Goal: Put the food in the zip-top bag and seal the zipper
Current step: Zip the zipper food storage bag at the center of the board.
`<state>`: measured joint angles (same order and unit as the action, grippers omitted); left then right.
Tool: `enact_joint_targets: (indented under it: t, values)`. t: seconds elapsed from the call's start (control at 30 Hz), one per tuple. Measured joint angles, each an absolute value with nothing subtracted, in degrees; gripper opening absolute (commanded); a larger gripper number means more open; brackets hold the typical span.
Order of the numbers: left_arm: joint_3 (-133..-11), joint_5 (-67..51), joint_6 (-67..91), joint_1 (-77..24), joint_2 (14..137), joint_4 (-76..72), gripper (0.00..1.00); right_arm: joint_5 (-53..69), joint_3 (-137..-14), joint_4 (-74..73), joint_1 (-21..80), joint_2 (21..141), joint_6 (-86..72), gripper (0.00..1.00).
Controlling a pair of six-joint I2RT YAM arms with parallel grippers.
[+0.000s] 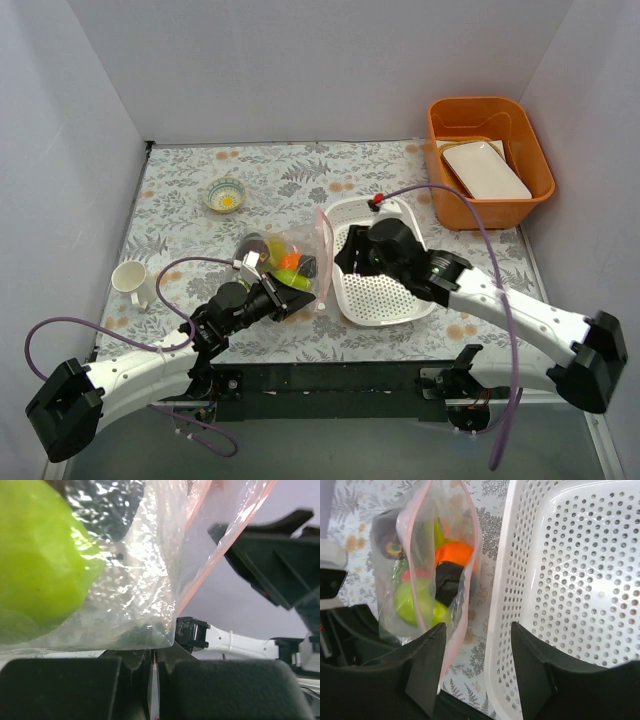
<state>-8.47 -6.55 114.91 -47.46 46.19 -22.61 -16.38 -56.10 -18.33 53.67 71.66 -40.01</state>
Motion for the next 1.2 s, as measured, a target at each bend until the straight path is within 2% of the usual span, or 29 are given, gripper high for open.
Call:
enact_joint_targets:
  t: [0.13, 0.23, 0.47, 1.0, 1.2]
  values:
    - [-10.4, -5.5, 114.9, -47.4, 44.5, -19.4, 0.0, -13.2, -46.2, -14.0, 53.6, 55.8, -42.4, 0.65]
    - [-10.6, -5.1, 114.9, -47.4, 43.7, -17.6, 0.0, -7.7, -39.2, -9.4, 53.7, 50.7, -44.9, 0.62]
    - [-11.4, -5.1, 114.9, -47.3, 44.2, -15.4, 0.0, 1.7, -30.7, -3.3, 56.1, 55.0, -49.3, 0.55]
    - [-12.1, -5.0, 114.9, -47.2, 45.8, -15.4, 0.0, 8.0, -30.5, 8.1, 56.8, 59.6, -50.9, 0.52]
    - [-12.1, -5.0, 114.9, -47.2, 46.2, -15.5, 0.0, 9.0, -30.5, 9.2, 56.8, 61.1, -51.3, 0.46]
